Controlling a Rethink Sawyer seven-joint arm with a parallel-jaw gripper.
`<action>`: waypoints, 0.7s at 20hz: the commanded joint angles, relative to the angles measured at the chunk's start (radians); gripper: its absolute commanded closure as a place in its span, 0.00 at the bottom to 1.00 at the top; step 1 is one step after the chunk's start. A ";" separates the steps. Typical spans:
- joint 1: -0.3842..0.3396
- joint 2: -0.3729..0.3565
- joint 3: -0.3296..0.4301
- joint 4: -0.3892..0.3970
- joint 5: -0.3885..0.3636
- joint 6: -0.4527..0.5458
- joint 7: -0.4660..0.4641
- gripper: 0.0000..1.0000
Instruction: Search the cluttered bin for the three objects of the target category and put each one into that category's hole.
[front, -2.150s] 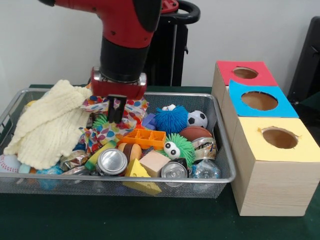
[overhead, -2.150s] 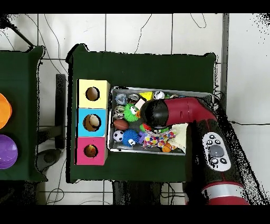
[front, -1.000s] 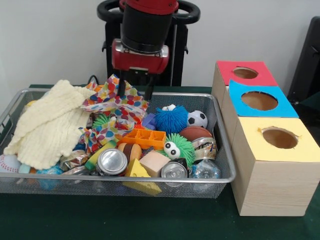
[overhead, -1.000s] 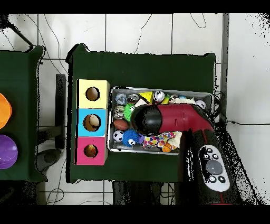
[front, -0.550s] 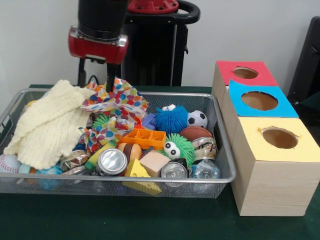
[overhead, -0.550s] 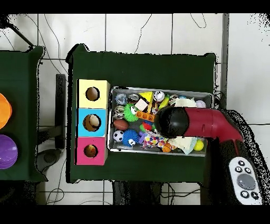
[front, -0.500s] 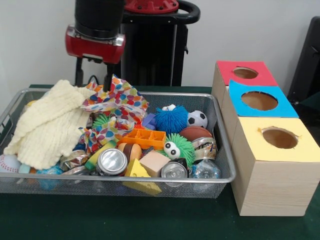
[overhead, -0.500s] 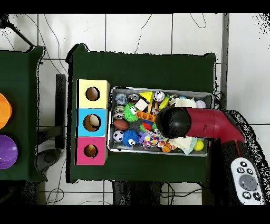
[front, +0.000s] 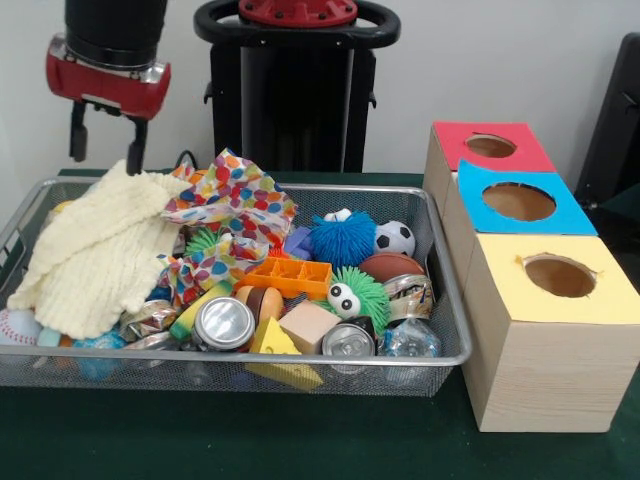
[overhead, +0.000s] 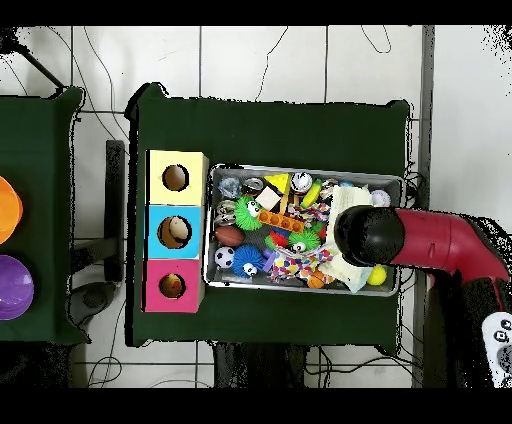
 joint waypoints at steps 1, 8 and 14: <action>-0.052 0.141 0.117 -0.067 -0.107 -0.007 -0.301 0.00; -0.084 0.246 0.164 -0.138 -0.171 -0.054 -0.309 0.00; -0.107 0.329 0.194 -0.155 -0.235 -0.134 -0.277 0.00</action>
